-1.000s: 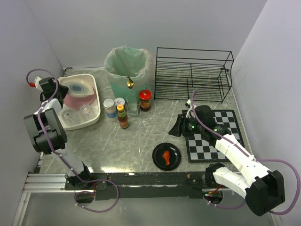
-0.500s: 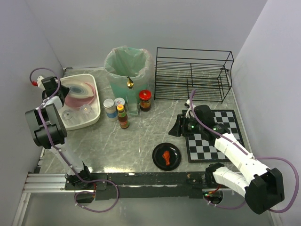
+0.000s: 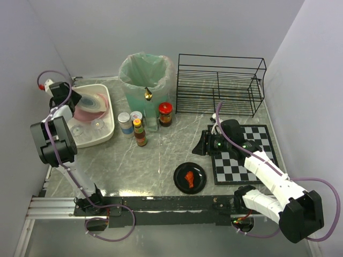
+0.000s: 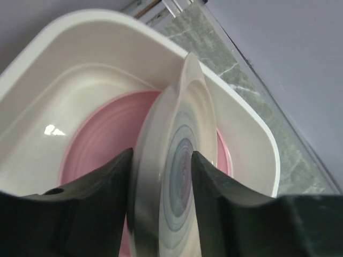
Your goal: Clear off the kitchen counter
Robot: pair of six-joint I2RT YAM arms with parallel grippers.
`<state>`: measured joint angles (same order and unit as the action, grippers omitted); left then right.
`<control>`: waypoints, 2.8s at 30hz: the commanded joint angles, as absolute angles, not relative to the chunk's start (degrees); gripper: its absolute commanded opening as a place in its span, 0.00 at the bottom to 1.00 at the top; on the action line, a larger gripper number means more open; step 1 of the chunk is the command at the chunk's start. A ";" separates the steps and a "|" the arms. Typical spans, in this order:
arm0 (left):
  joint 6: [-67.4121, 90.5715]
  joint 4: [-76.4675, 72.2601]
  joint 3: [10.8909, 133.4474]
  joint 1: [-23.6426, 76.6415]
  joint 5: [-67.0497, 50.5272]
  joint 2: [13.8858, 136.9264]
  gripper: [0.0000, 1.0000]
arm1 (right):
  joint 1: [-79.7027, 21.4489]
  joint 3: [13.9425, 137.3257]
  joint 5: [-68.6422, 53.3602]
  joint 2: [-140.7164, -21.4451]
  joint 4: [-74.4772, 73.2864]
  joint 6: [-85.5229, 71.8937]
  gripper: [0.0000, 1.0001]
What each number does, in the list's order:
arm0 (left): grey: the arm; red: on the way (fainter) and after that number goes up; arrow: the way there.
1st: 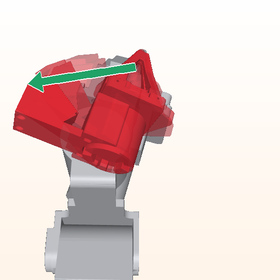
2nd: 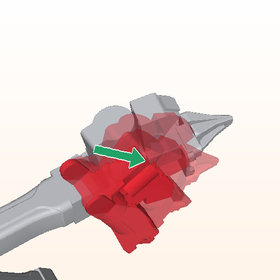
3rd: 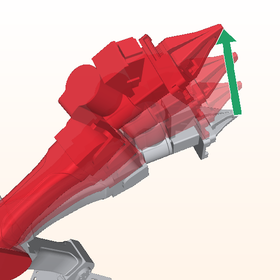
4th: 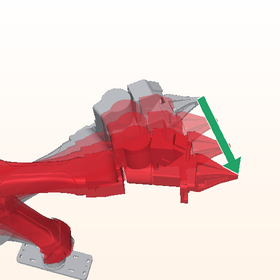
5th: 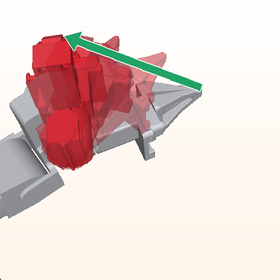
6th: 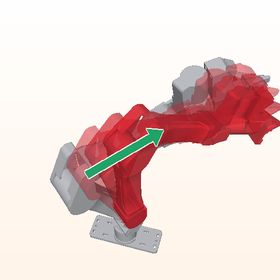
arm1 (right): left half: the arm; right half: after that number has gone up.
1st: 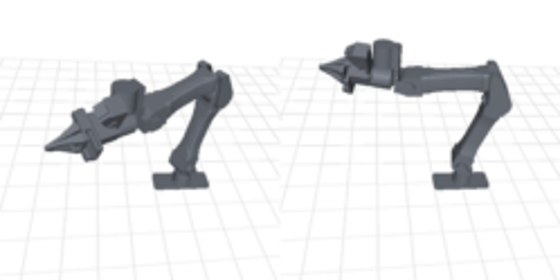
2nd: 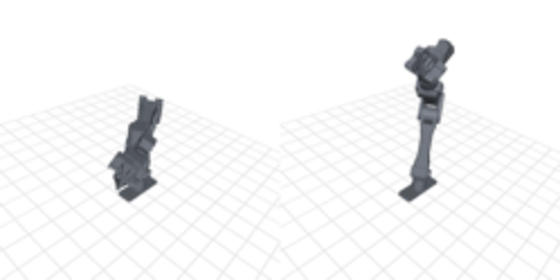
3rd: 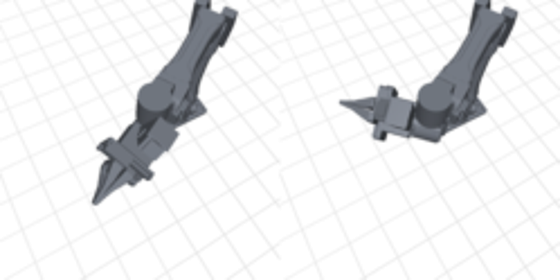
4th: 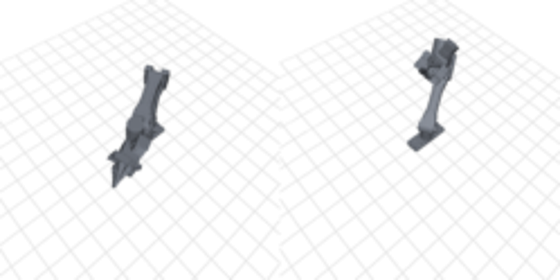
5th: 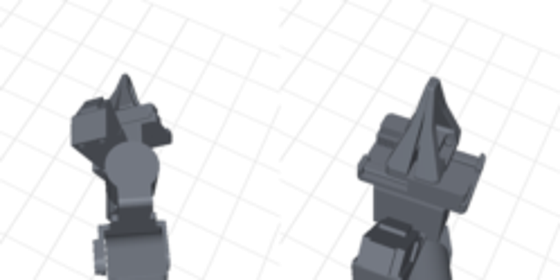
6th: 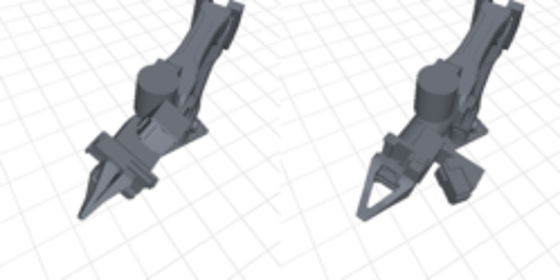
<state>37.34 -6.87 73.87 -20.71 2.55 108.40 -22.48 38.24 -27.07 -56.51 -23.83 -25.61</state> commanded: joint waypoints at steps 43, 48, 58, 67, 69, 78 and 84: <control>38.58 0.62 66.20 -15.56 -7.02 66.99 0.80 | -32.25 37.45 -2.29 -70.66 -25.76 -31.02 0.59; 38.76 1.58 62.94 -12.93 -11.33 61.27 0.82 | -33.13 34.46 -1.24 -71.80 -23.73 -32.61 0.59; 38.06 0.88 56.78 -12.04 -15.90 57.22 0.84 | -33.40 29.01 -8.77 -68.30 -20.58 -31.73 0.59; 37.53 1.58 55.64 -12.04 -17.22 57.66 0.85 | -33.40 23.30 -15.90 -66.19 -16.26 -34.45 0.51; 37.53 1.58 55.37 -11.95 -17.31 57.74 0.84 | -33.40 22.50 -17.75 -65.74 -15.91 -34.89 0.49; 37.18 1.85 55.11 -12.04 -17.23 57.83 0.85 | -34.63 20.04 -21.53 -66.88 -14.94 -36.39 0.37; 37.00 2.37 54.93 -12.04 -16.61 57.74 0.85 | -35.68 19.78 -22.32 -68.47 -12.14 -37.53 0.03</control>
<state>37.52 2.94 55.07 -12.16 -16.27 58.33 -34.61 21.96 -22.57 -67.11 -11.53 -36.58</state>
